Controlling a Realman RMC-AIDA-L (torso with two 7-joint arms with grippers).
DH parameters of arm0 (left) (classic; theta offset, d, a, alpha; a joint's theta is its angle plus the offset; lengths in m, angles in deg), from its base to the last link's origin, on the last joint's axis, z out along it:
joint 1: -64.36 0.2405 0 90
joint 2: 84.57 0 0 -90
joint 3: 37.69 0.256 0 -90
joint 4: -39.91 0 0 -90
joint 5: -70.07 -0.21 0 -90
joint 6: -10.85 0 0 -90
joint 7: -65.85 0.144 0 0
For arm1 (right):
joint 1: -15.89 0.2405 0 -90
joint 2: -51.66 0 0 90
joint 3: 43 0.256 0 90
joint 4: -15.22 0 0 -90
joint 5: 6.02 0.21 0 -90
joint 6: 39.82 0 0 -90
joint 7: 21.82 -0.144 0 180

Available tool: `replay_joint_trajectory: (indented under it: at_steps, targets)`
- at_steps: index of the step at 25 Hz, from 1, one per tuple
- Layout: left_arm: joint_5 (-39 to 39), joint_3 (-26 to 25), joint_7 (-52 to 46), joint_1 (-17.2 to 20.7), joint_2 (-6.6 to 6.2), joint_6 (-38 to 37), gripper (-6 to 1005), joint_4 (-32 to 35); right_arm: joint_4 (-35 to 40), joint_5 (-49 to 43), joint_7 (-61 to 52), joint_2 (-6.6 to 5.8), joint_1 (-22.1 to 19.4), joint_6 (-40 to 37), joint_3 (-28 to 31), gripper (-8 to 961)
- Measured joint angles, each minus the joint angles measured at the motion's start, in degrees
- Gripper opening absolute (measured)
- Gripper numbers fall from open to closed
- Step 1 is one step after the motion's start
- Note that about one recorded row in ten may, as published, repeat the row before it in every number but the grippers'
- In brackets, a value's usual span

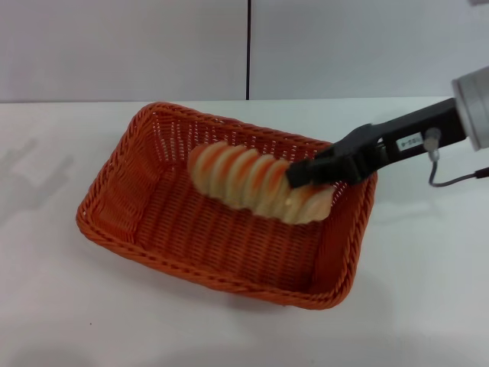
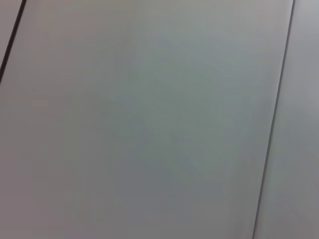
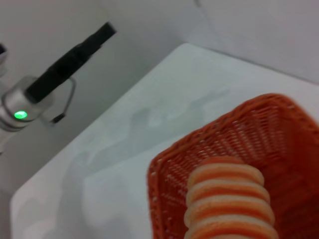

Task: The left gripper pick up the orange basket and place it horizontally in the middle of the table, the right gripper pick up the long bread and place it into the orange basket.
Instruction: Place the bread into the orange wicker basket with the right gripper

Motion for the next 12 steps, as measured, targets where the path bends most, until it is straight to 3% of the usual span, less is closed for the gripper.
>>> replay_joint_trajectory:
  at_steps: [3,12]
  targets:
    - [0.00,-0.05,0.00,-0.03,0.00,-0.03,806,-0.15,-4.14,2.09,2.92,-0.01,0.78,0.07,0.27,110]
    - [-0.54,0.25,0.78,-0.49,0.00,0.57,805,-0.96,-9.74,6.81,10.44,-0.23,0.00,0.27,2.68,273]
